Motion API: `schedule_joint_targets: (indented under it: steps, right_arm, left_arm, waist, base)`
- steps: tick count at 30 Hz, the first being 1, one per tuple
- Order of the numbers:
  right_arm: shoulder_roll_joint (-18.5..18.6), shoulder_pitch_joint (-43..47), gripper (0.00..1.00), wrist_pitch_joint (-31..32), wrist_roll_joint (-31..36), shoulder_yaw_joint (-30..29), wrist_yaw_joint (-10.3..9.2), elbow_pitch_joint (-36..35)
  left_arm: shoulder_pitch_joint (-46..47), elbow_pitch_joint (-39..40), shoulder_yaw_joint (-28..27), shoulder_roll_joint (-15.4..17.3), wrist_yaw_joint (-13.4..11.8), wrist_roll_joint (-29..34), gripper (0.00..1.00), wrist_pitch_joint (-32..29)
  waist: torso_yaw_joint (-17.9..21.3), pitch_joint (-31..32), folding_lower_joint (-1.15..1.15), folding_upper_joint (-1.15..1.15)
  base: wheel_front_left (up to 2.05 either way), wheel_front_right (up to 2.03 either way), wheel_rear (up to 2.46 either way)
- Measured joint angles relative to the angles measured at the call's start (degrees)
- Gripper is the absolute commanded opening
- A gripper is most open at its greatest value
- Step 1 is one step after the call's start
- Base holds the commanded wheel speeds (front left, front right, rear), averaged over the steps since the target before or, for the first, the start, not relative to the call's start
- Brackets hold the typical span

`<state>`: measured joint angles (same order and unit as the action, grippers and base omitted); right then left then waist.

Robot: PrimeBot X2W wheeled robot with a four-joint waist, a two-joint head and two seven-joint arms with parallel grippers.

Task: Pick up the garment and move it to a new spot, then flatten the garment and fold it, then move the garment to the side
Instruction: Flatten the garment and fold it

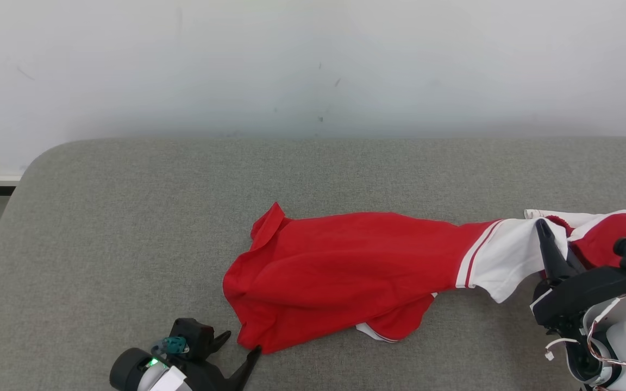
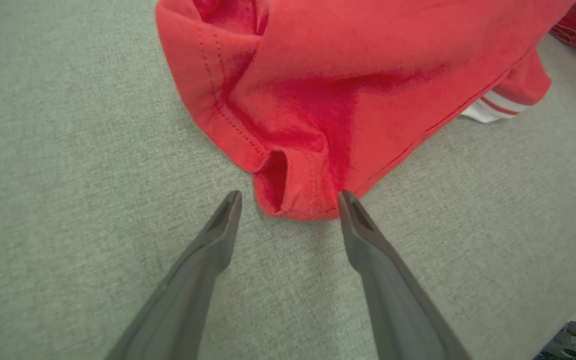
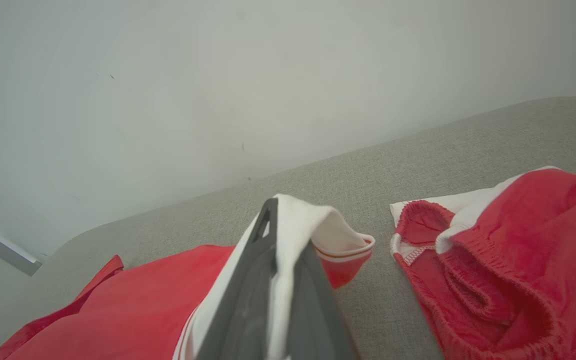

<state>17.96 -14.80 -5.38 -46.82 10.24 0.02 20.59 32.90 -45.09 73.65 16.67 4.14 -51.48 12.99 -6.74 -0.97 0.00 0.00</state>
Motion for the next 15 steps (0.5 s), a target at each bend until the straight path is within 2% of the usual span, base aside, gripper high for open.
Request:
schedule_joint_targets:
  steps: [9,11,13,14,15]
  right_arm:
    - [-0.32,-1.82,0.00,0.14,0.42,0.81,0.24,-0.05]
    - [-0.03,-1.77,0.00,0.14,0.42,0.57,0.23,0.04]
    - [0.02,-1.77,0.00,0.08,0.42,0.45,0.23,0.04]
    - [0.02,-1.77,0.00,0.07,0.42,0.45,0.23,0.04]
    - [0.02,-1.77,0.00,0.07,0.42,0.44,0.23,0.05]
  left_arm:
    - [0.25,-0.89,0.43,0.31,1.54,2.04,1.00,-1.63]
    - [0.32,-0.84,0.54,-0.31,1.93,3.09,0.82,-1.63]
    - [0.54,-0.77,0.58,-0.49,1.98,3.79,0.45,-1.62]
    - [0.63,-0.78,0.58,-0.44,1.99,4.16,0.34,-1.59]
    - [0.68,-0.79,0.58,-0.43,2.00,4.26,0.15,-1.53]
  waist:
    - [0.62,-0.46,0.00,0.00]
    - [0.72,-0.59,0.00,0.00]
    - [0.76,-0.70,0.00,0.00]
    - [0.77,-0.76,0.00,0.00]
    - [0.78,-0.81,0.00,0.00]
  base:
    - [0.00,0.00,0.00]
    - [0.00,0.00,0.00]
    - [0.00,0.00,0.00]
    - [0.00,0.00,0.00]
    - [0.00,0.00,0.00]
